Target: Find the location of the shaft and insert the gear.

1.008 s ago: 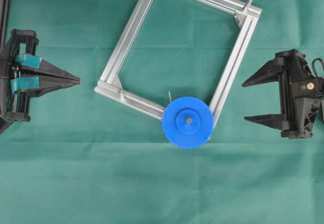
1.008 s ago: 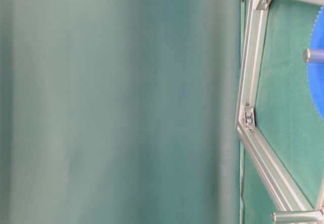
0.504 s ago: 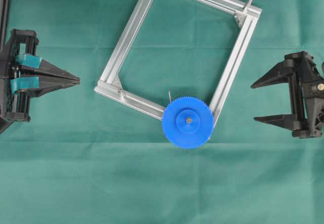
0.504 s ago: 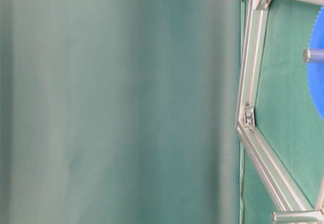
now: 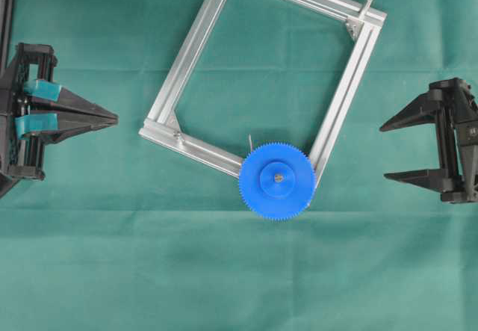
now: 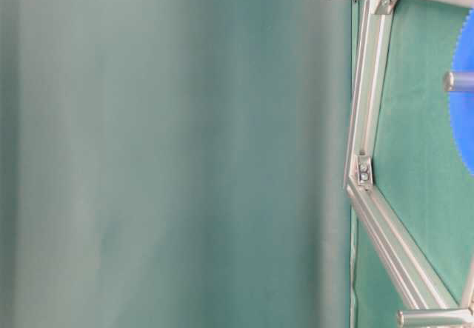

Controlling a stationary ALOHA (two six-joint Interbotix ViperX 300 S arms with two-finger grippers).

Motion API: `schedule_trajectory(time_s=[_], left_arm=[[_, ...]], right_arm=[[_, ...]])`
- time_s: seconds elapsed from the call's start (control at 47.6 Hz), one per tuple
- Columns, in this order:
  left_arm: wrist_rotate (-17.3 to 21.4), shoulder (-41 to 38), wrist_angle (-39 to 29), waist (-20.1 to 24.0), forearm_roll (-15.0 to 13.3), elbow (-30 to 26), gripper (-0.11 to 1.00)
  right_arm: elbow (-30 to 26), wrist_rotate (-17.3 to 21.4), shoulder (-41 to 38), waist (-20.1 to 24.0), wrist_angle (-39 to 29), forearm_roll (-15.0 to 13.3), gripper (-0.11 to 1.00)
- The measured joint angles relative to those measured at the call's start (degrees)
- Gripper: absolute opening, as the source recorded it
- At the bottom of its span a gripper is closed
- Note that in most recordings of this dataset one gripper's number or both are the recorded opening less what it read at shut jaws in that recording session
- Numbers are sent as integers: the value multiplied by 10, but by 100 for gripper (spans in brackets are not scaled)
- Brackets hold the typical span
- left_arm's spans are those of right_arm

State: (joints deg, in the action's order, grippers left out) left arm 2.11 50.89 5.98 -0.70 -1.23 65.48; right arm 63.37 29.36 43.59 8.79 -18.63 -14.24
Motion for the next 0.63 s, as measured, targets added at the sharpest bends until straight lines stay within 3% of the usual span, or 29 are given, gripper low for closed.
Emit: schedule_trajectory(time_s=[0.63], left_arm=[[0,0,0,0,0,0,1]], right_arm=[[14,-1,12,0,0,1,87]])
